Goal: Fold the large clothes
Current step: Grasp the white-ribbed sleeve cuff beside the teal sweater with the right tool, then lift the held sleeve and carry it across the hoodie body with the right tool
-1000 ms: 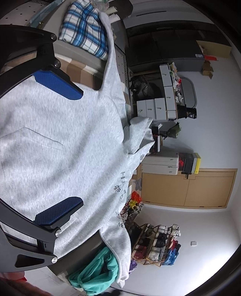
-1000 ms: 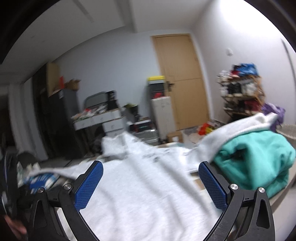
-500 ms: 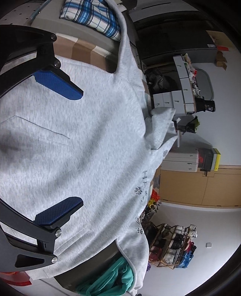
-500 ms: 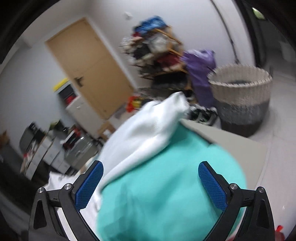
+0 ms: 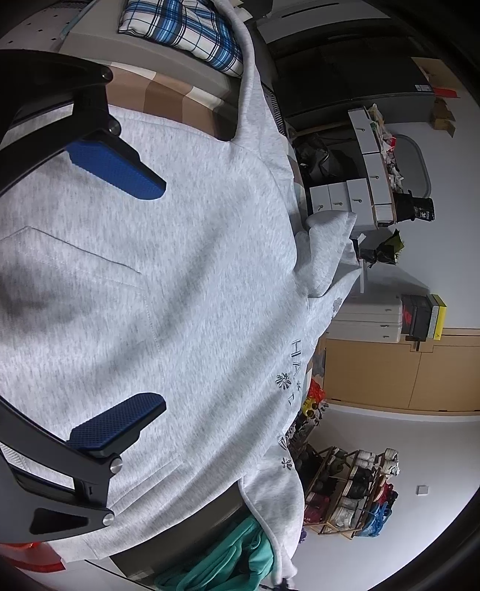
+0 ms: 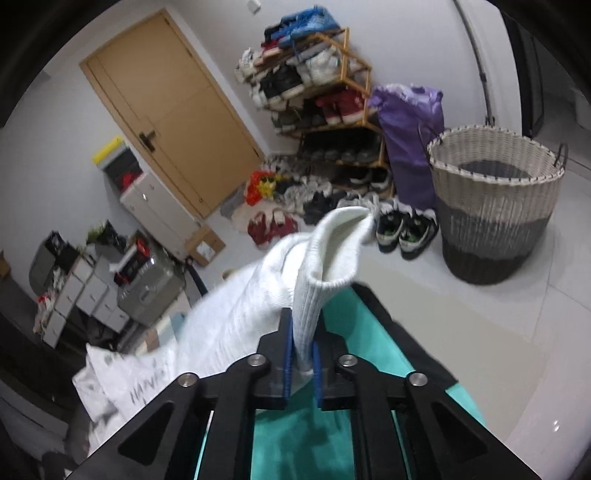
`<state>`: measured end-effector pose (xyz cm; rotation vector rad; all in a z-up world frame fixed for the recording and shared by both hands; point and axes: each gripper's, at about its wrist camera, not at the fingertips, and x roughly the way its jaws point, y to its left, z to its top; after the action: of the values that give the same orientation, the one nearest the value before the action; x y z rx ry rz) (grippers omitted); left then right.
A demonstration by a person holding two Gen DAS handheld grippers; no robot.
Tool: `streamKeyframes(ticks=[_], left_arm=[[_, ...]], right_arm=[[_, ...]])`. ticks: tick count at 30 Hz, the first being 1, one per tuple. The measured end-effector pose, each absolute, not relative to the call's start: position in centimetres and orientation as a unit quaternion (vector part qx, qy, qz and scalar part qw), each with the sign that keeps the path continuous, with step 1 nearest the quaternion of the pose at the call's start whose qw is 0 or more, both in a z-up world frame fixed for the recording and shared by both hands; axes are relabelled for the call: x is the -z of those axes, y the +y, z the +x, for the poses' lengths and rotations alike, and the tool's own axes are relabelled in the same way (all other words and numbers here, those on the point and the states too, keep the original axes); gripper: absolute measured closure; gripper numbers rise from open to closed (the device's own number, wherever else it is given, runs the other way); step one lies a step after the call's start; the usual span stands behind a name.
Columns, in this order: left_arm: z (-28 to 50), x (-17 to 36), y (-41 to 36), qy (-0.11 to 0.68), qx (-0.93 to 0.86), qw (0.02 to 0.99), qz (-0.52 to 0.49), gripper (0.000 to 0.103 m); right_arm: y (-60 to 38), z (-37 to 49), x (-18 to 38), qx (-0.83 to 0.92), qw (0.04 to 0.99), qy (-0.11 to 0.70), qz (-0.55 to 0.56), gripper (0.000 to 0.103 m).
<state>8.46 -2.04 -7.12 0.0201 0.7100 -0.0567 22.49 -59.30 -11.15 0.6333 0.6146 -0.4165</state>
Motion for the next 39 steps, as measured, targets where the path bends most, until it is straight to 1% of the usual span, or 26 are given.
streamKeyframes(ticks=[9, 12, 15, 19, 22, 25, 30, 32, 35, 39], left_arm=[[7.8, 6.3, -1.2, 0.332, 0.026, 0.943, 0.000, 0.001], [7.6, 6.2, -0.6, 0.328, 0.023, 0.944, -0.005, 0.001], [7.4, 6.0, 0.1, 0.324, 0.021, 0.946, -0.014, 0.001], [6.9, 5.5, 1.3, 0.315, 0.018, 0.949, -0.024, 0.001], [6.2, 5.1, 2.4, 0.305, 0.011, 0.952, -0.024, 0.001], [5.5, 4.9, 3.3, 0.300, 0.006, 0.953, -0.027, 0.001], [4.4, 5.0, 5.6, 0.297, -0.008, 0.954, -0.039, 0.001], [4.1, 5.0, 6.3, 0.296, -0.013, 0.954, -0.042, 0.001], [3.6, 5.1, 7.4, 0.293, -0.023, 0.955, -0.045, 0.001], [2.6, 5.2, 8.5, 0.289, -0.028, 0.956, -0.051, 0.001]], right_arm=[[-58.9, 24.5, 4.5, 0.268, 0.901, 0.255, 0.226, 0.096], [-57.3, 25.3, 2.3, 0.279, 0.912, 0.232, 0.193, 0.096], [-54.7, 25.8, 0.9, 0.253, 0.923, 0.218, 0.191, 0.096], [-46.5, 26.5, -1.5, 0.177, 0.957, 0.185, 0.134, 0.096], [-40.3, 26.6, -2.7, 0.107, 0.974, 0.155, 0.128, 0.096], [-34.3, 27.6, -3.0, 0.030, 0.979, 0.149, 0.133, 0.096], [-23.4, 30.4, -1.6, -0.094, 0.972, 0.175, 0.122, 0.096], [-19.1, 32.0, 0.0, -0.138, 0.964, 0.193, 0.122, 0.096], [-13.0, 35.0, 3.8, -0.190, 0.942, 0.239, 0.139, 0.096], [-6.1, 38.9, 10.9, -0.245, 0.903, 0.306, 0.178, 0.096]])
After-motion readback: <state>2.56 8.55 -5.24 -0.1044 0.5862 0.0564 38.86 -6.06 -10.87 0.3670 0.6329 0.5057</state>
